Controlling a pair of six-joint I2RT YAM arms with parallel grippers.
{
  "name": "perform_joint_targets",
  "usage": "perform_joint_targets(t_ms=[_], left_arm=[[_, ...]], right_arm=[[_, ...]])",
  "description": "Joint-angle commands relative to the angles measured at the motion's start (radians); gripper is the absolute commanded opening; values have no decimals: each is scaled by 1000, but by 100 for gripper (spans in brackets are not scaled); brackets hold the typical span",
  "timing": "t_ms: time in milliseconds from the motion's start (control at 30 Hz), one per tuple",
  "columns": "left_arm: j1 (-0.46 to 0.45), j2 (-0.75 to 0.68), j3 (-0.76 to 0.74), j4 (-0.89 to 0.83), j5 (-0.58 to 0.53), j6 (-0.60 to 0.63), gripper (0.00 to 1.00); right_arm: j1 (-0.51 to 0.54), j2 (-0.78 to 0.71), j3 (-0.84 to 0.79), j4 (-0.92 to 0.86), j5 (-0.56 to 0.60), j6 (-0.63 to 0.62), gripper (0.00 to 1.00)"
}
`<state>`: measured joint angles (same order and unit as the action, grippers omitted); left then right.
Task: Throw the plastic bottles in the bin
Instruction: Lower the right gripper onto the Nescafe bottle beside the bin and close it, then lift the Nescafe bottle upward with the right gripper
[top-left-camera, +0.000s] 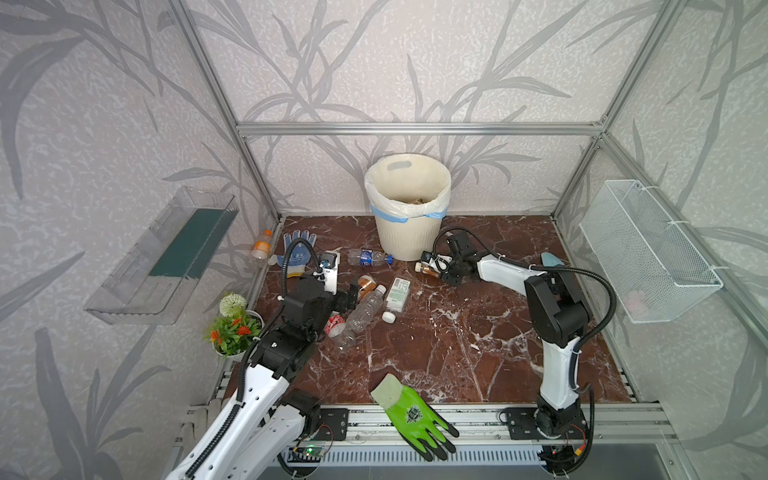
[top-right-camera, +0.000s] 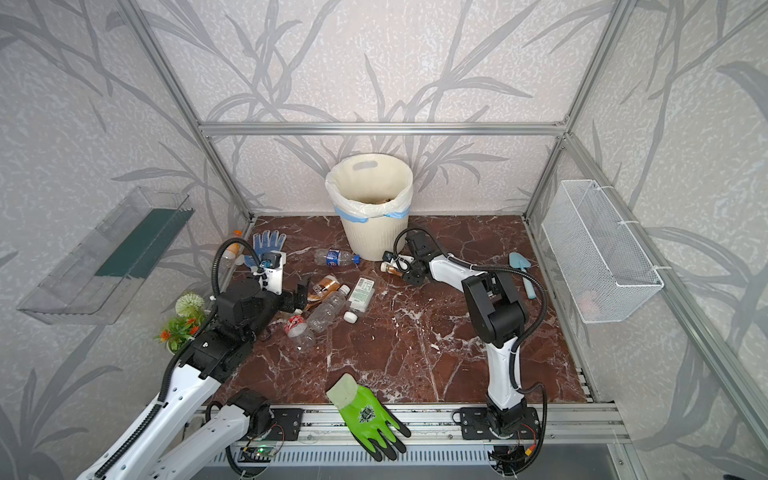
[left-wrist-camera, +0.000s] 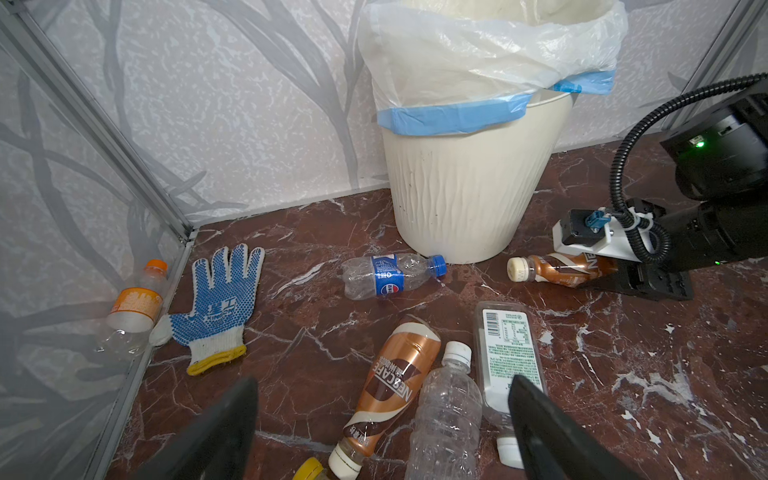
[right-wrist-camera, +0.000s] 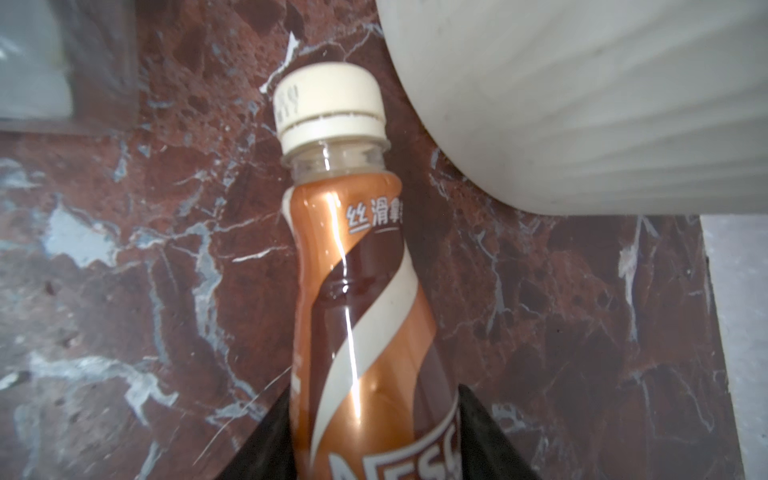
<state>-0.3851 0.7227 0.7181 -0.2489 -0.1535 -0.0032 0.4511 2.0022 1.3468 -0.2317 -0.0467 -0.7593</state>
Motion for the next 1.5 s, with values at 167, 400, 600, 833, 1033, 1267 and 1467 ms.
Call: perform_joint_targets(t_ms=[167, 400, 600, 833, 1033, 1267, 1467], left_arm=[[11, 32, 26, 23, 41, -29, 92], [20, 64, 24, 44, 67, -42, 92], [26, 94, 22, 59, 74, -58, 90], [32, 136, 27, 74, 74, -86, 90], [33, 122, 21, 75, 62, -81, 89], [32, 85, 16, 77, 61, -81, 89], [31, 40, 22, 42, 64, -86, 90]], right_arm=[[13, -337, -321, 322, -135, 356, 47], [50, -662, -512, 415, -123, 491, 48], [90, -1027, -563, 427, -82, 564, 49], [140, -1285, -555, 595, -30, 543, 50], [140, -1142, -407, 835, -100, 615, 50], [102, -455, 351, 461, -153, 827, 54], [56, -236, 514, 391, -105, 901, 98]])
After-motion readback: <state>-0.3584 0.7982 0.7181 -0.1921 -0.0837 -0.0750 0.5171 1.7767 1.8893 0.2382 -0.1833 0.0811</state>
